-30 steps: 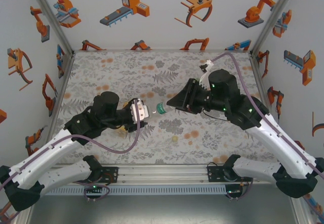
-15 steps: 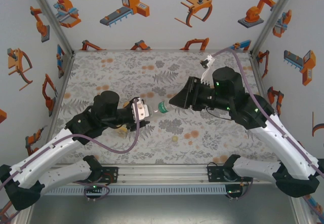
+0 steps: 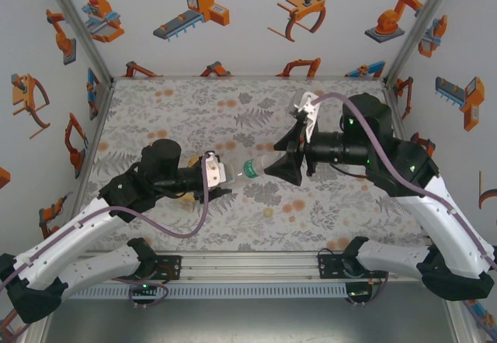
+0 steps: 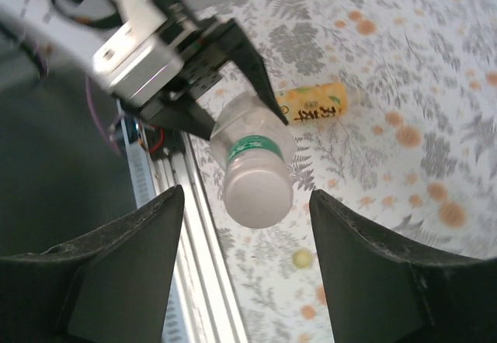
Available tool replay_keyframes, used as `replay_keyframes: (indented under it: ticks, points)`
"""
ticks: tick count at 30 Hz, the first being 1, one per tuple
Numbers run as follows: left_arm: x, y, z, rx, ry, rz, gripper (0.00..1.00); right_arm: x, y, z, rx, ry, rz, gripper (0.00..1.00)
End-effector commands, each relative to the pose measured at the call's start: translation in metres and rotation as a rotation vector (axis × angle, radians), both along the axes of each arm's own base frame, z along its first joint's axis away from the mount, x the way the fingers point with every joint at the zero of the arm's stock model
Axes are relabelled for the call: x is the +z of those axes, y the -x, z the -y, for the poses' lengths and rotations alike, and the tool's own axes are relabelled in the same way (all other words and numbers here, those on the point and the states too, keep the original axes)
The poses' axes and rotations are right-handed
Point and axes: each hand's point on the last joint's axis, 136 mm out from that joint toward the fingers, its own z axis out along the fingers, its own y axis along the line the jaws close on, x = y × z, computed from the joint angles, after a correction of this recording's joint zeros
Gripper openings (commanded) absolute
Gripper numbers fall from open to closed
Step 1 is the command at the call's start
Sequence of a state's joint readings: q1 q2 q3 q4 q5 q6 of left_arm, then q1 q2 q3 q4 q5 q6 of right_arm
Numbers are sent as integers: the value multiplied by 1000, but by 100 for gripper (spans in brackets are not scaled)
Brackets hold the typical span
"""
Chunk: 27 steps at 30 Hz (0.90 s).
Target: Screw on the bottle caps
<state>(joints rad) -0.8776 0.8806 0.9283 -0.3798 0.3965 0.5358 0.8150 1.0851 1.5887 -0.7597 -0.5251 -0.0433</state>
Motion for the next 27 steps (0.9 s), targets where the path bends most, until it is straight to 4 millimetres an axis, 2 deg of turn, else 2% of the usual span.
replay_keyframes:
  ticks: [1,6,16,27]
  points:
    - [21,10,1,-49,48,37,0,-1,29,-1,224,15,222,62]
    - [21,10,2,-58,42,44,0,-12,18,-5,214,62,267,62]
    - [24,10,2,-62,38,52,0,-20,20,-12,252,51,245,54]
    - [23,8,4,-61,32,50,0,-19,16,-14,230,37,233,38]
